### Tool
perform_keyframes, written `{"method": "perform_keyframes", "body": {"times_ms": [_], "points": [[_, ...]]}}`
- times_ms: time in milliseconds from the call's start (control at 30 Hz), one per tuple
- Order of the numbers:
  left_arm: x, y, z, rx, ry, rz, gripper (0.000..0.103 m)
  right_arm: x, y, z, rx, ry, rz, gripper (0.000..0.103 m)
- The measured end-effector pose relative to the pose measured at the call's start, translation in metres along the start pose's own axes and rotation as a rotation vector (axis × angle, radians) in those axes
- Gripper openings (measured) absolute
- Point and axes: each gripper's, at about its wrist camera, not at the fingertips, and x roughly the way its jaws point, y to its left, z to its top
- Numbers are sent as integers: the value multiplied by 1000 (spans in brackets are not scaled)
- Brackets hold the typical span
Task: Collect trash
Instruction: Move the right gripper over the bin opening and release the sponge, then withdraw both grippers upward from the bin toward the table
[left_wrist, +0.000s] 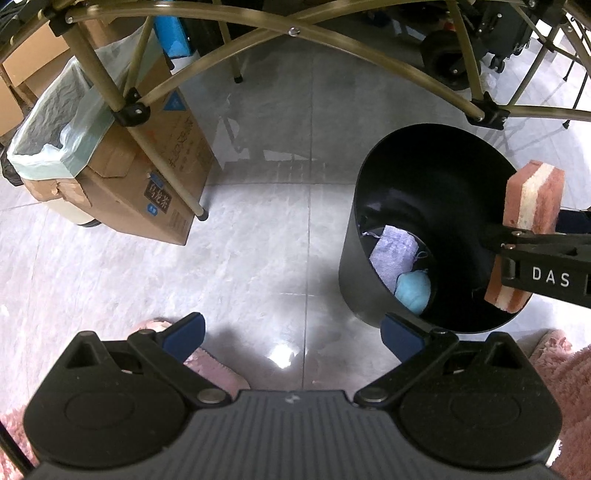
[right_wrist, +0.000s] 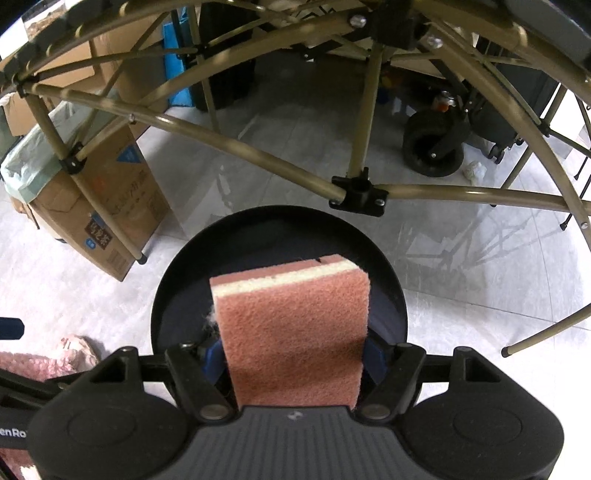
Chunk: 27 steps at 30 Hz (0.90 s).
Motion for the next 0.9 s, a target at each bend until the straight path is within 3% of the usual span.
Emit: {"method": "perform_keyframes", "body": {"times_ms": [33, 100, 200, 900], "points": [[0, 0, 0, 0, 1, 1, 103, 2, 1, 1, -2, 10, -4, 75], [1, 0, 0, -1, 2, 1, 103, 4, 1, 2, 1, 22, -10, 94], [1, 0, 0, 2, 1, 2, 103, 4, -1, 3, 15, 26, -12, 103], [3, -1, -1, 10, 5, 7, 103, 5, -3, -4, 6, 78, -19, 103]]}}
